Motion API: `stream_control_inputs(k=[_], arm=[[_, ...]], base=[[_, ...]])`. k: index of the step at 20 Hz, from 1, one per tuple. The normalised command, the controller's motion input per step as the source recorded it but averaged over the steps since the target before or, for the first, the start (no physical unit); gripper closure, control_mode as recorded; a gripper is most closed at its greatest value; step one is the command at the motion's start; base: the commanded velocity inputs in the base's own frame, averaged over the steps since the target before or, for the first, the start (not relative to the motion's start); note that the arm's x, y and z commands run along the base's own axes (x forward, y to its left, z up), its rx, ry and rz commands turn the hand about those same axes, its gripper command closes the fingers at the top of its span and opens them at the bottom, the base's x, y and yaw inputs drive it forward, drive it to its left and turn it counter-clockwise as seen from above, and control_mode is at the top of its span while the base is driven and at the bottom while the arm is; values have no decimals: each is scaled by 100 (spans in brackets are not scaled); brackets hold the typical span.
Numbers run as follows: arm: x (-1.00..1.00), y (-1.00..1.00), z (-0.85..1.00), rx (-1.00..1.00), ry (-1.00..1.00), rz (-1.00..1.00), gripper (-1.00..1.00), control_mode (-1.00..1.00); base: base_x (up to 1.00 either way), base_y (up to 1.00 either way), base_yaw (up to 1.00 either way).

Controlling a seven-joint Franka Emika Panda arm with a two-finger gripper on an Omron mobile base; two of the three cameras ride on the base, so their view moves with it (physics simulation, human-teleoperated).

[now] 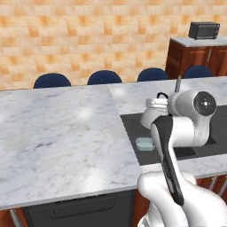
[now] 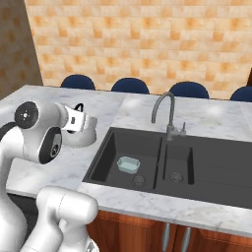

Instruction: Open the cabinet, pick the kettle from the cabinet, and place it in the sink.

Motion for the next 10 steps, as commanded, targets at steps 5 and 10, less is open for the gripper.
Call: stream_control_inputs(k=[5,10], arm=[[8,-14,-6,0,15,-31,100,-100],[4,-8,-11,0,0,-35,100,-100]], base=[[0,0,0],[0,0,0]])
